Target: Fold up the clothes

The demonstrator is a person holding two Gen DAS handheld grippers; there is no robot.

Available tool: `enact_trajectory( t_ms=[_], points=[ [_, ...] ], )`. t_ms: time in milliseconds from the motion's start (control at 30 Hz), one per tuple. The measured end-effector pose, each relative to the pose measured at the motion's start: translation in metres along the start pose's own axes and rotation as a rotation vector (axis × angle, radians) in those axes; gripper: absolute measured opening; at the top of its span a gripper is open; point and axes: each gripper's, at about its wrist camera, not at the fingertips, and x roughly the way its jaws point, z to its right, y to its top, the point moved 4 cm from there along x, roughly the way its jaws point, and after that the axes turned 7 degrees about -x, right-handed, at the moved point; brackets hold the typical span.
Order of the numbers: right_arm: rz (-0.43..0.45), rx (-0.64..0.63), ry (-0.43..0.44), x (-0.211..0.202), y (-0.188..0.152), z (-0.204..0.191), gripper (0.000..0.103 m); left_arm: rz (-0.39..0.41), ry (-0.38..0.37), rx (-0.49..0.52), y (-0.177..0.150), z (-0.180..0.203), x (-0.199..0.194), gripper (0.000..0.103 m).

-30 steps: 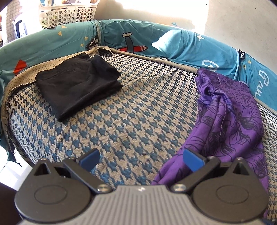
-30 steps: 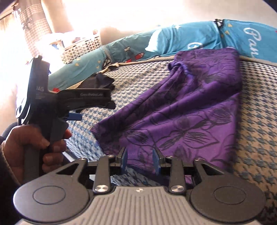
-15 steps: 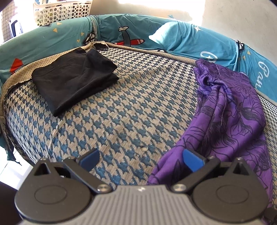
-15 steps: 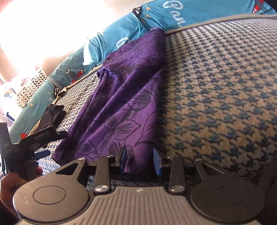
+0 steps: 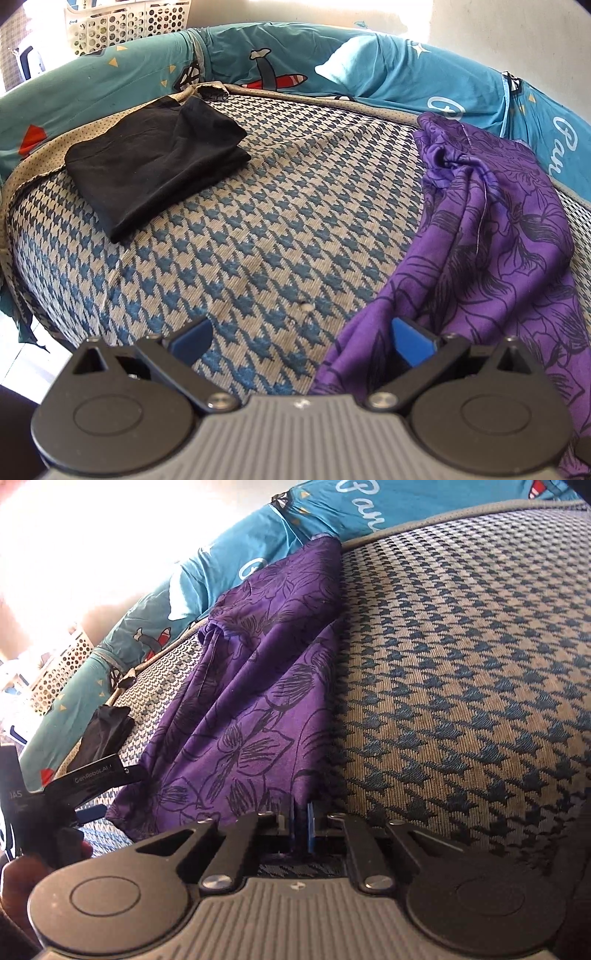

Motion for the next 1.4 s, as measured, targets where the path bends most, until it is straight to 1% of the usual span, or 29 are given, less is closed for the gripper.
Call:
enact_trajectory(
  t_ms=[233,367,567,733,800,867,933,967,1133,1200,1267,1400],
  points=[
    [0.026,-0.039,-0.041,-0.023,-0.004,-0.001,0.006,-0.001,0.004,0.0,0.0,0.0,0.0,0.103],
    [0.047,-0.082,-0.076,-0.036,-0.007,-0.003,0.006,-0.004,-0.001,0.004,0.0,0.002,0.001,0.103],
    [0.032,-0.055,-0.129,-0.035,-0.009,0.001,0.006,-0.01,-0.004,0.025,-0.002,0.007,0.003,0.103],
    [0.014,-0.042,-0.14,-0.033,-0.01,0.003,0.009,-0.02,0.012,0.027,-0.004,0.008,0.007,0.103],
    [0.026,-0.021,-0.152,-0.037,-0.01,0.006,0.01,-0.023,0.016,0.026,-0.005,0.008,0.008,0.103],
    [0.065,-0.034,-0.167,-0.043,-0.007,0.005,0.01,-0.022,0.018,0.029,-0.005,0.009,0.008,0.103],
    [0.096,-0.057,-0.167,-0.048,-0.005,0.001,0.01,-0.024,0.021,0.035,-0.006,0.01,0.009,0.103],
    [0.096,-0.068,-0.161,-0.048,-0.003,0.0,0.01,-0.025,0.022,0.038,-0.007,0.011,0.009,0.103],
    [0.067,-0.105,-0.141,-0.039,-0.001,-0.008,0.012,-0.03,0.028,0.045,-0.009,0.014,0.011,0.103],
    [0.06,-0.122,-0.123,-0.035,0.002,-0.012,0.017,-0.032,0.028,0.044,-0.009,0.014,0.012,0.103],
    [0.067,-0.145,-0.106,-0.033,0.007,-0.016,0.018,-0.035,0.029,0.043,-0.01,0.014,0.012,0.103],
    [0.065,-0.199,-0.061,-0.023,0.021,-0.027,0.024,-0.035,0.035,0.044,-0.011,0.015,0.014,0.103]
  ],
)
